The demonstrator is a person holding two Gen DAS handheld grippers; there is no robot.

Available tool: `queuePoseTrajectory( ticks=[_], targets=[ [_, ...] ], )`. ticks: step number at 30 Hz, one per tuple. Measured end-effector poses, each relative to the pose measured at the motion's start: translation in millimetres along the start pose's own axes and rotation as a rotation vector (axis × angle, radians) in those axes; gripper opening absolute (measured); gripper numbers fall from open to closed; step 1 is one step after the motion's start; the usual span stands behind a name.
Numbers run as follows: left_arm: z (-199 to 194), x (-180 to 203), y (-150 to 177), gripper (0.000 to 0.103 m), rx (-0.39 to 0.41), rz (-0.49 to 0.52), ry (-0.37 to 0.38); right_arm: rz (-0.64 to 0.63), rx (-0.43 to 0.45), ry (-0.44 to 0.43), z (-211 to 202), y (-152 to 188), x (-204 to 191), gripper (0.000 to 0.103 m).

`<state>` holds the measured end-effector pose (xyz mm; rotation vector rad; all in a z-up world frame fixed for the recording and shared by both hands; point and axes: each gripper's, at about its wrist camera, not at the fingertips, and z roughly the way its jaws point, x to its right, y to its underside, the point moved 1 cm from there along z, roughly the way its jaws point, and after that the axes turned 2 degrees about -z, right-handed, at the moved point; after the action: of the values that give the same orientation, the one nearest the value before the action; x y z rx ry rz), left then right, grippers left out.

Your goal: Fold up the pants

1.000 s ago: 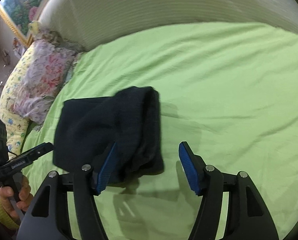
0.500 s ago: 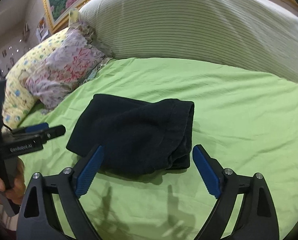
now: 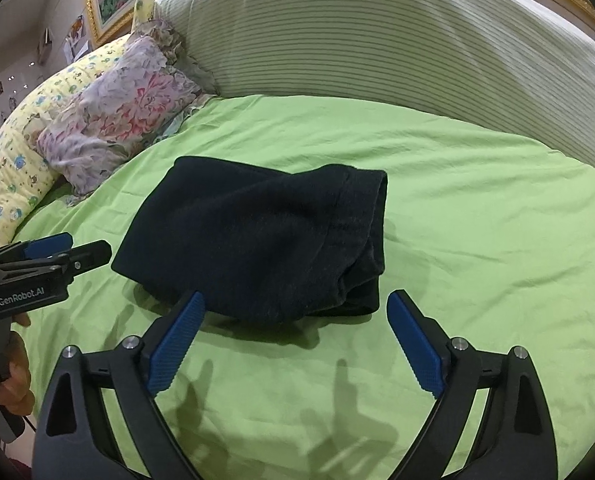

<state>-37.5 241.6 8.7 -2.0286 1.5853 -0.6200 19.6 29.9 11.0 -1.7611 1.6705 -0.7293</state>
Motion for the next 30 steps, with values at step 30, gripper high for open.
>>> queuePoseTrajectory(
  ticks=[30],
  targets=[
    [8, 18, 25, 0.083, 0.002, 0.098, -0.049, -0.012, 0.026, 0.001, 8, 14, -11, 0.093]
  ],
)
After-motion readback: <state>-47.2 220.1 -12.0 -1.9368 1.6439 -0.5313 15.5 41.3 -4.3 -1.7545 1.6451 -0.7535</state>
